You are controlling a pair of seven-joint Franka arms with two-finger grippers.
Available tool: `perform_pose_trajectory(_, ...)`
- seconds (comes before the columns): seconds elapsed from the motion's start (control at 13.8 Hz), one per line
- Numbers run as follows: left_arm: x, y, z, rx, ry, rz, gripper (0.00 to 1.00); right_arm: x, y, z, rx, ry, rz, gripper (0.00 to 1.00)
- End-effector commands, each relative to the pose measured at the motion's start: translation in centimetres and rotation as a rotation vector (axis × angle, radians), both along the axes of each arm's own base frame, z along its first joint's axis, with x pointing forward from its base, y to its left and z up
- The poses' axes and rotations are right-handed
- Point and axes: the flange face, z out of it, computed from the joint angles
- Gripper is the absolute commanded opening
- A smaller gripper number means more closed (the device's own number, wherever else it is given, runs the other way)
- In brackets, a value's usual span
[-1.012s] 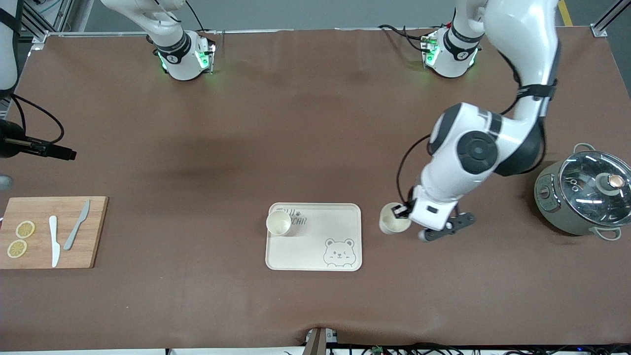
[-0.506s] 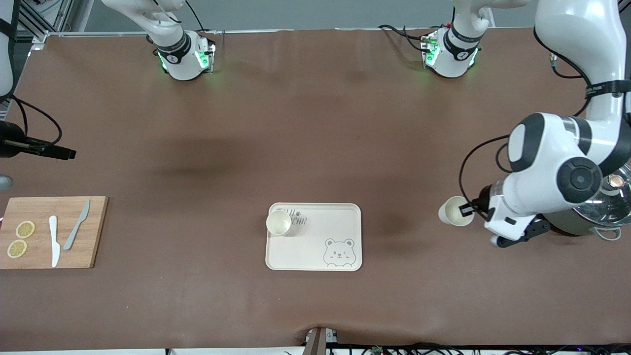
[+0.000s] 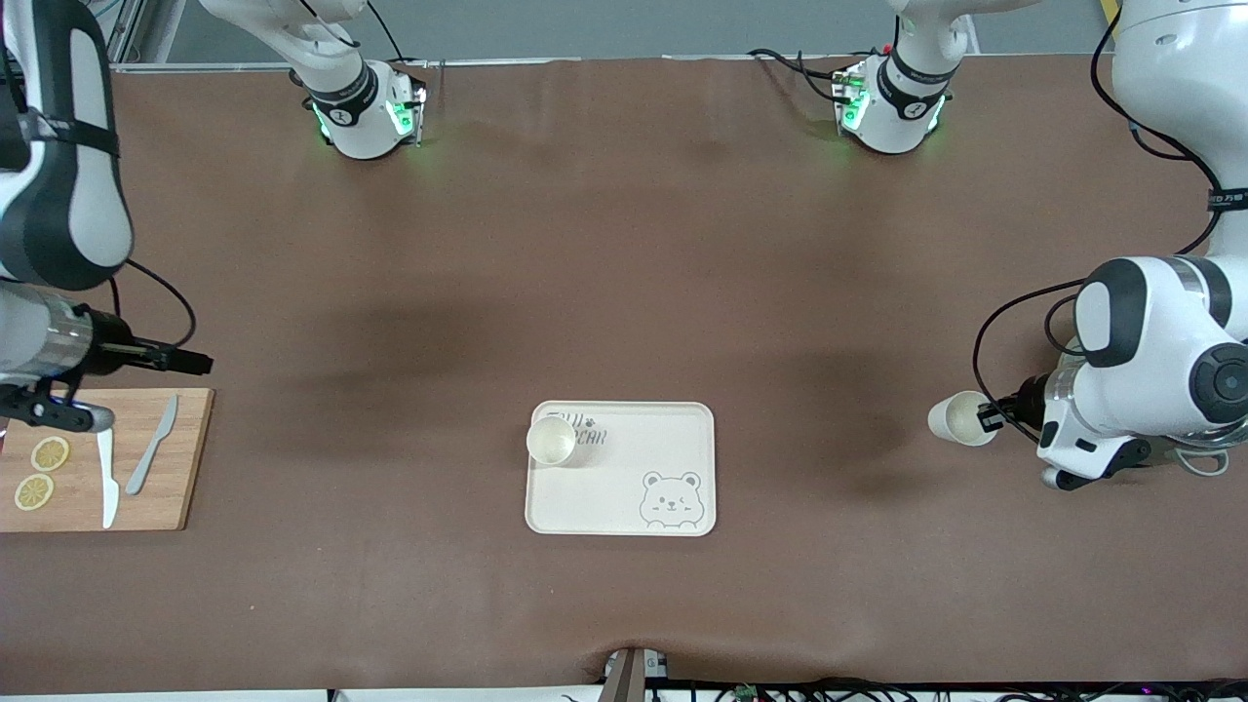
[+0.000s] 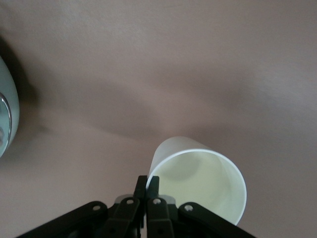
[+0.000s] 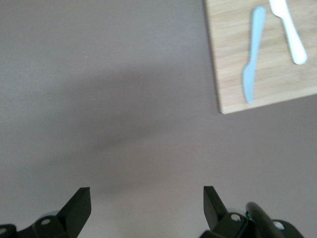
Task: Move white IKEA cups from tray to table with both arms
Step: 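Lower the cup beside the pot while the right gripper reaches the tray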
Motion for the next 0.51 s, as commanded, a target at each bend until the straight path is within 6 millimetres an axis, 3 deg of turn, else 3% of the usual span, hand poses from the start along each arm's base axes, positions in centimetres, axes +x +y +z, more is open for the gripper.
perform_pose_trajectory(0.0, -1.4, 0.0, -2.2, 0.017, -0.036, -0.041, 0.0, 1.5, 1.5, -2.0, 0.055, -0.026, -0.017, 1.0)
perform_pose_trajectory(0.07, -1.8, 0.7, -3.2, 0.009, -0.044, -0.029, 0.0, 1.6, 3.3, -2.7, 0.106, -0.039, -0.041, 1.0)
perform_pose_trajectory(0.22, -2.6, -0.1, -4.7, -0.001, -0.036, -0.037, 0.0, 2.5, 6.2, -4.7, 0.162, -0.055, -0.122, 1.0)
perform_pose_trajectory(0.43, -4.0, -0.7, -6.6, -0.015, -0.033, -0.038, 0.0, 3.7, 15.4, -8.4, 0.155, -0.093, -0.209, 1.0)
